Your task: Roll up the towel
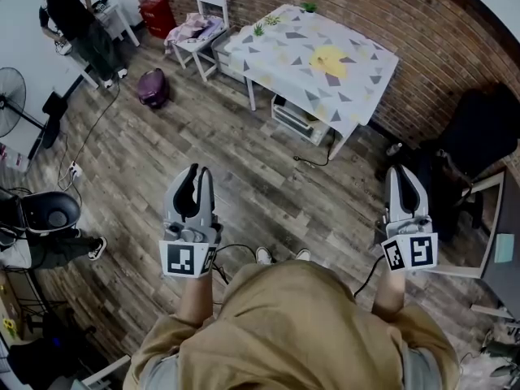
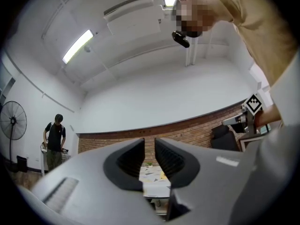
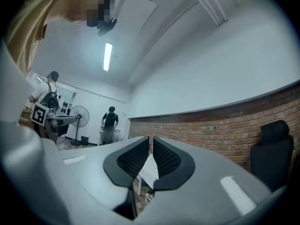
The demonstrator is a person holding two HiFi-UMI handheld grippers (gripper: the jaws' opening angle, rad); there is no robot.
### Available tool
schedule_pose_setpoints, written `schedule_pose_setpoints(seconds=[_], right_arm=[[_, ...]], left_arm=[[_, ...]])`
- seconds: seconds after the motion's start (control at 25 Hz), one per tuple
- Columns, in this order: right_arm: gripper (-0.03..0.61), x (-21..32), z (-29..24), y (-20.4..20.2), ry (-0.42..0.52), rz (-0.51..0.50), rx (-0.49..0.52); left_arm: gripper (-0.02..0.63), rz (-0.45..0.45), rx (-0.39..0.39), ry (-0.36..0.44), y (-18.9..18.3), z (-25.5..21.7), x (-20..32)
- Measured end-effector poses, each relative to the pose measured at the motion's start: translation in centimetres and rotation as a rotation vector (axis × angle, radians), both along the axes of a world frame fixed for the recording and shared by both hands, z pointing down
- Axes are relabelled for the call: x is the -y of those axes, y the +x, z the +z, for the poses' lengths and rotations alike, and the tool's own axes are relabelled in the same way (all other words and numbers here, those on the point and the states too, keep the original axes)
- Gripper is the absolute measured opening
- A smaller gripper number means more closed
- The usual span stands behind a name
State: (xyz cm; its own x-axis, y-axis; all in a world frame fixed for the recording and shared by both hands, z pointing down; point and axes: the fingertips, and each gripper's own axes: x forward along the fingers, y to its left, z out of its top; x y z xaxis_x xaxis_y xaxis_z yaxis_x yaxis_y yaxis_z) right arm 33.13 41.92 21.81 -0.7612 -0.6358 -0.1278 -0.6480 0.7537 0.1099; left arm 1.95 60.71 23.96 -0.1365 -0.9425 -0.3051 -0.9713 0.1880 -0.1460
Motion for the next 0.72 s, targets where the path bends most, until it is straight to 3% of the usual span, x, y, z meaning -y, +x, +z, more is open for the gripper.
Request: schedule_pose_setpoints(seconds=[0.12,0.2,0.28,0.4,0.48,0.6,0.72], right_arm=[[0.032,0.6,-0.1,0.9,0.013,0.033,-0.008],[0.133,1.0,0.0,1.4,0.005,0.037,-0.005],[0.231,1.6,-0.1,2.1,-0.005,0.057,0.002],[0.392,2.5,-0.2,3.3,-0.01,0.104,0.011],[0.491,2.8,-0.3,3.8,-0.01,0.117,0.016],[0.571,3.1,-0.2,4.0,-0.005,0.115,-0.004],[0.575,2.9,-0.2,3.8,-0.018,0.125,-0.021]], left_arm=[[0.094,-0.025,0.001,0.008,-1.0,-0.1,-0.3],[0.184,-0.038,0.006,0.01,-1.7,-0.3,-0.6],[0.231,-0.032,0.023,0.002,-2.0,-0.4,-0.5],[0.499,0.013,0.029,-0.011,-2.1,-0.5,0.2],[0.58,0.031,0.025,-0.029,-2.3,-0.2,0.6],[0.638,0.044,0.02,-0.075,-2.9,0.4,0.9],[0.638,0.054,0.015,-0.102,-3.5,0.7,0.9]])
